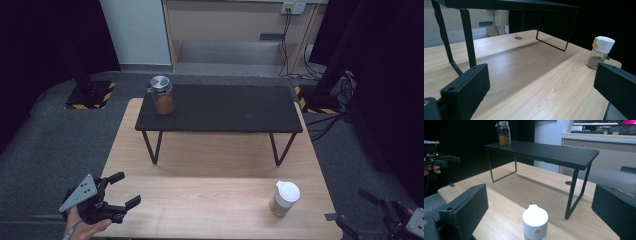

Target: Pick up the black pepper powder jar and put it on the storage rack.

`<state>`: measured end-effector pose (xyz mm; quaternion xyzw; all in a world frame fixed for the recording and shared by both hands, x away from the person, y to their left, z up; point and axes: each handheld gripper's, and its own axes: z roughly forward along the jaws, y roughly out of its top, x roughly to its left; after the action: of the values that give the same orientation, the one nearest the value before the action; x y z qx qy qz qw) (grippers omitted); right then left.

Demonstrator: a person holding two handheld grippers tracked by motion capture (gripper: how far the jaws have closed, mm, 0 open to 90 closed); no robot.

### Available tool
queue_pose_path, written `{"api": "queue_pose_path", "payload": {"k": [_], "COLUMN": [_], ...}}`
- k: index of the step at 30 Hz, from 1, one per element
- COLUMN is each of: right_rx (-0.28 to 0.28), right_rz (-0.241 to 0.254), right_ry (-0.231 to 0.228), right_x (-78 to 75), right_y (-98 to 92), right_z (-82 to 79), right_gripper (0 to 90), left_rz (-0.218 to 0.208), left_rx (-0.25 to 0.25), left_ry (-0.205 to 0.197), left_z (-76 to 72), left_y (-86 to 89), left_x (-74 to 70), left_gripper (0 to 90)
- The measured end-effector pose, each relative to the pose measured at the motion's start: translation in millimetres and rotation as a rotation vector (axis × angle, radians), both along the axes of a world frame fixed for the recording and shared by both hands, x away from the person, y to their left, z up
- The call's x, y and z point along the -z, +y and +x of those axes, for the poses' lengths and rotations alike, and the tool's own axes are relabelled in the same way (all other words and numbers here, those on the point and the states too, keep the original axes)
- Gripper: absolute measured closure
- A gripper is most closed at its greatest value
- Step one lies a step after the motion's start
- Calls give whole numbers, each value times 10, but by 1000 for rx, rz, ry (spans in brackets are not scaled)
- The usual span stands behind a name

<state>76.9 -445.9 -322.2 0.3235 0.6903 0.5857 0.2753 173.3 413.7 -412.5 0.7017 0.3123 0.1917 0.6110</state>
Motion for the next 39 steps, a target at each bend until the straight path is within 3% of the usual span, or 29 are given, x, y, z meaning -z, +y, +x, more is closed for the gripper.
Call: {"api": "queue_pose_path", "payload": {"k": [8, 23, 39], "right_rx": [-33, -74, -101], "right_rz": [-64, -188, -218], "right_ry": [43, 115, 191], "right_x": [-104, -69, 136], "right_y": [27, 251, 414], "right_z": [145, 594, 886], "right_gripper": [25, 29, 40], "left_rz": [1, 7, 11], "left_rx": [4, 10, 15], "left_ry": [3, 5, 7], "left_z": [6, 13, 16], "left_y": [2, -2, -13], "left_x": [0, -2, -7], "left_gripper": [0, 0, 0]}}
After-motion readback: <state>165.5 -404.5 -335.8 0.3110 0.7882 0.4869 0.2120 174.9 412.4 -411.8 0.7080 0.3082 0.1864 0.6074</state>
